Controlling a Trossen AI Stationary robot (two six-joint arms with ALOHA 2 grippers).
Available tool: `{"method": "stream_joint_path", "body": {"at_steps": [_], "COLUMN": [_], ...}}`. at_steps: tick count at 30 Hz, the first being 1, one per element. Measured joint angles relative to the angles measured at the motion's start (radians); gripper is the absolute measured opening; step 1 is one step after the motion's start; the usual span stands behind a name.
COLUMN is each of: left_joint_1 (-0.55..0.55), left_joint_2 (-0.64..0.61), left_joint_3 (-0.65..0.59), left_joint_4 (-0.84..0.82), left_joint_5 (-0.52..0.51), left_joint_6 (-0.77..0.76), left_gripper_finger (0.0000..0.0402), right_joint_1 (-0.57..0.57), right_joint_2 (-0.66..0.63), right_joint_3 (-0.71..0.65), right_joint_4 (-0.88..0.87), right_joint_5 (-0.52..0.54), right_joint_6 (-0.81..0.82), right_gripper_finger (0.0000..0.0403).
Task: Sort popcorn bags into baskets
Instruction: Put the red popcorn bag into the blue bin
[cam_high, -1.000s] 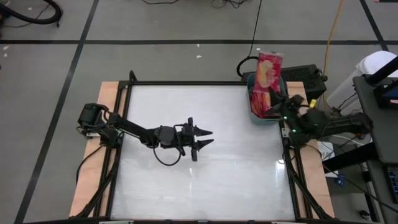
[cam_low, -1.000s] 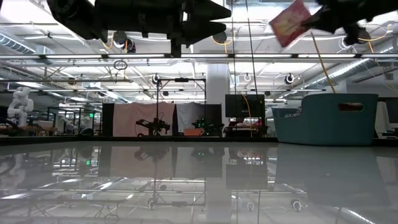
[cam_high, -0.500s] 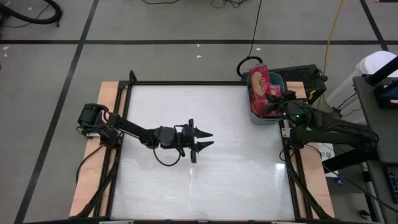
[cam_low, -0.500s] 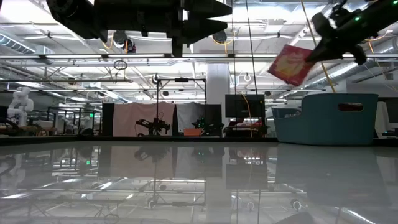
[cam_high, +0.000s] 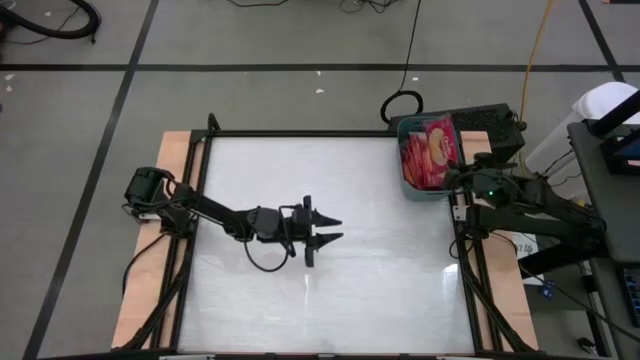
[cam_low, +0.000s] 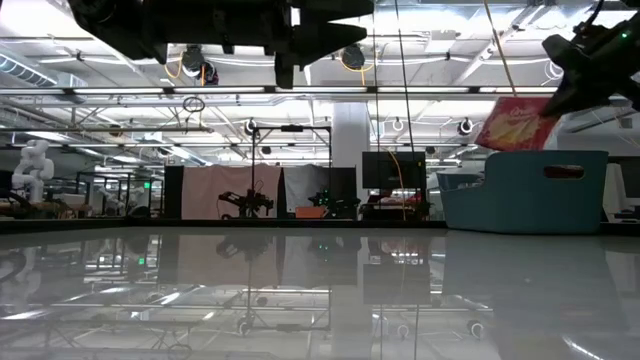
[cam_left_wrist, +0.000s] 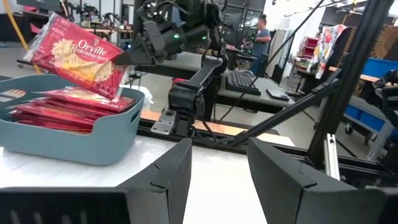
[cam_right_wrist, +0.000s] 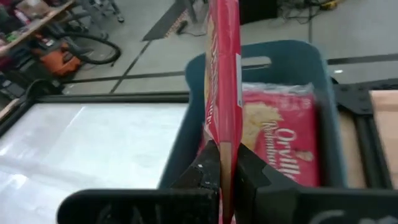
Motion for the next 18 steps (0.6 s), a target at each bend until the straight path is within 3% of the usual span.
{"method": "stream_joint_path", "body": {"at_steps": [12, 18], "left_joint_1": [-0.014, -0.028], "left_joint_2": [0.000, 0.000], "left_joint_3": [0.000, 0.000], "left_joint_4": [-0.001, -0.001], "left_joint_5": [-0.002, -0.002], "left_joint_6": [-0.029, -0.029], "left_gripper_finger": [0.0159, 0.0159], "right_joint_1": [0.000, 0.000], "right_joint_2": [0.001, 0.001], "right_joint_3": [0.001, 0.001], "right_joint_4": [-0.058, -0.130], "right_joint_5": [-0.043, -0.040], "right_joint_6": [0.051, 0.109], "right_gripper_finger": [0.0003, 0.0034]}}
